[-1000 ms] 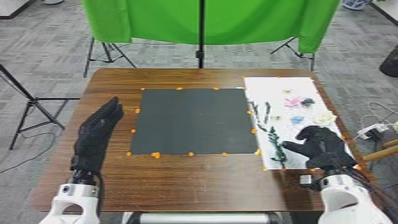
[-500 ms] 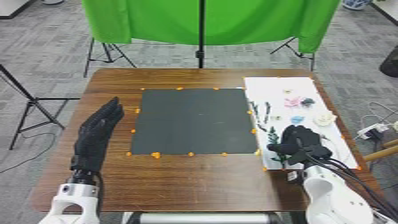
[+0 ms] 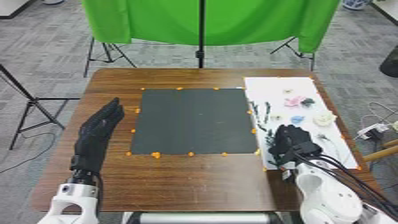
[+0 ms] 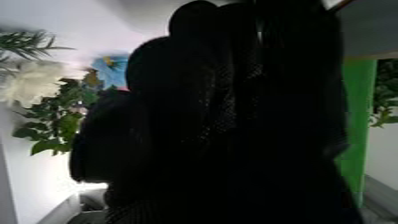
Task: Arrange flowers
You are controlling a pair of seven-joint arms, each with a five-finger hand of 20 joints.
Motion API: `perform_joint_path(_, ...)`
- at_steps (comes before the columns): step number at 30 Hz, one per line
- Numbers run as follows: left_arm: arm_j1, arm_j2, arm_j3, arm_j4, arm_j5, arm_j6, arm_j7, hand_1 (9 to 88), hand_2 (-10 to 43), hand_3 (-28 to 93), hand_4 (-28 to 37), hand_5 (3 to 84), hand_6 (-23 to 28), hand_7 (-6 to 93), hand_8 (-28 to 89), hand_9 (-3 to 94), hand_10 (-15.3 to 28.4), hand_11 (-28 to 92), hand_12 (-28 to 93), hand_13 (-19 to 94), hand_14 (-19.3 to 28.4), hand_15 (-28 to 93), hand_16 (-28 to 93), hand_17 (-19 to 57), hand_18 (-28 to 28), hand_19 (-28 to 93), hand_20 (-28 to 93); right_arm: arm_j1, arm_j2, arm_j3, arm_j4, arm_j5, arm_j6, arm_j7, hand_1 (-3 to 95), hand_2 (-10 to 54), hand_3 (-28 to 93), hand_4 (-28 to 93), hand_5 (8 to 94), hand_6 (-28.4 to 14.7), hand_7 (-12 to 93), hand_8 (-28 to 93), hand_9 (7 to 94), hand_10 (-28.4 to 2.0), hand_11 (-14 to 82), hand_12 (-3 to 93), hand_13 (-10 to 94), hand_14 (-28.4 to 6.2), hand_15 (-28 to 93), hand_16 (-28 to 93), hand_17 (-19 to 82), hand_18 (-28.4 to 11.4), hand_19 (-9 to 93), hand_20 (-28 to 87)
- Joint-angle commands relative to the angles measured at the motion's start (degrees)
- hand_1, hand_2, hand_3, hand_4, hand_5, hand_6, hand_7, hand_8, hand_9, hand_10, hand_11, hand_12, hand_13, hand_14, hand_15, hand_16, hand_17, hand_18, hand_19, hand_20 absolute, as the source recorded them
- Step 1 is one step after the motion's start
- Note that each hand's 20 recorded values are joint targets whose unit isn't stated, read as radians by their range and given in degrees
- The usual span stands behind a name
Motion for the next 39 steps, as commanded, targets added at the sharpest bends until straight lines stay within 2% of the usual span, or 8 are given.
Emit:
perform_joint_path(1,0.7,0.02,-0.19,0.1,-0.15,0.26,-0.62,24.8,-9.5,66,-22.2,38.8,3.3,4.4,-4,36.0,11.0,5,12,25,15.3,5,5,-1.4,12.8,0,16,-2.0,0.1,-0.1,1.6,4.2,2.0,0.0,87.9,-9.5,-28,54,79.3,-0.7,28,27,88.2,-11.4,22.9,45.4,92,-3.1,53,33,68,-7.1,93,40)
perform_joint_path(12,0.4,2.25,-1.69,0.31,-1.32,1.54,-0.3,23.8,-8.0,66,-22.4,38.8,3.2,4.7,-4,36.1,11.1,5,12,25,15.4,5,5,-1.3,12.9,0,16,1.3,0.3,6.6,-6.8,13.4,6.6,-0.1,87.6,-9.5,-28,61,78.4,-1.0,32,27,87.8,-11.1,27.2,46.0,93,-2.6,55,34,70,-7.1,93,44)
perform_joint_path(17,0.7,3.65,-2.55,1.05,-2.21,3.66,0.71,23.7,-7.8,67,-22.7,37.9,2.9,4.5,-4,36.2,11.1,5,12,26,15.4,6,5,-1.2,13.0,0,16,9.1,-0.7,2.2,-7.5,17.1,7.4,-0.4,87.6,-9.5,-28,62,78.3,-1.1,33,27,87.6,-11.3,28.3,45.6,93,-2.7,55,34,70,-7.1,93,45)
perform_joint_path(21,1.5,5.0,-3.56,2.51,-4.47,6.25,1.44,23.2,-7.7,67,-23.0,37.3,2.7,4.6,-4,36.2,11.1,5,12,26,15.3,6,5,-1.0,12.9,0,16,21.5,-4.4,-7.1,-4.0,20.3,7.7,-1.2,87.6,-9.5,-28,62,78.3,-1.1,33,26,87.7,-11.5,29.0,45.0,93,-2.7,55,34,70,-6.9,93,45)
perform_joint_path(23,1.7,5.31,-3.9,3.38,-4.59,7.26,1.47,22.4,-7.3,67,-23.4,37.2,2.6,4.7,-4,36.1,11.1,5,12,26,15.1,5,5,-0.9,12.8,0,16,27.6,-7.6,-11.7,-1.2,21.5,7.4,-1.6,87.7,-9.5,-28,62,78.4,-1.1,33,26,87.7,-11.5,29.2,44.8,93,-2.7,56,34,70,-6.7,93,46)
perform_joint_path(25,2.2,5.3,-3.93,3.42,-5.16,8.08,0.99,22.0,-6.9,67,-24.0,37.2,2.6,4.6,-4,36.0,11.1,5,12,25,15.0,5,5,-0.9,12.7,0,16,32.6,-11.0,-15.8,1.7,22.8,7.2,-2.3,87.6,-9.5,-28,62,78.5,-1.2,33,26,87.7,-11.5,29.4,44.7,93,-2.8,56,34,70,-6.6,93,46)
perform_joint_path(30,2.8,5.19,-3.76,3.0,-3.97,7.11,0.96,21.7,-6.4,67,-24.5,37.3,2.6,4.5,-4,35.6,11.1,5,12,25,14.8,5,4,-0.8,12.4,0,16,41.8,-18.0,-25.0,8.5,25.5,4.9,-3.3,87.5,-9.5,-28,63,78.5,-1.2,33,26,87.7,-11.5,29.7,44.3,93,-2.8,56,34,71,-6.4,93,46)
perform_joint_path(39,2.3,6.19,-2.6,2.89,-3.91,7.11,0.83,21.2,-6.3,68,-24.9,37.6,2.7,4.5,-4,35.6,11.1,5,12,25,14.8,5,4,-0.8,12.4,0,16,47.6,-27.0,-35.8,18.5,28.6,3.0,-2.3,87.4,-9.5,-28,63,78.5,-1.4,33,26,87.6,-11.5,30.3,43.9,94,-2.7,56,34,71,-6.2,93,46)
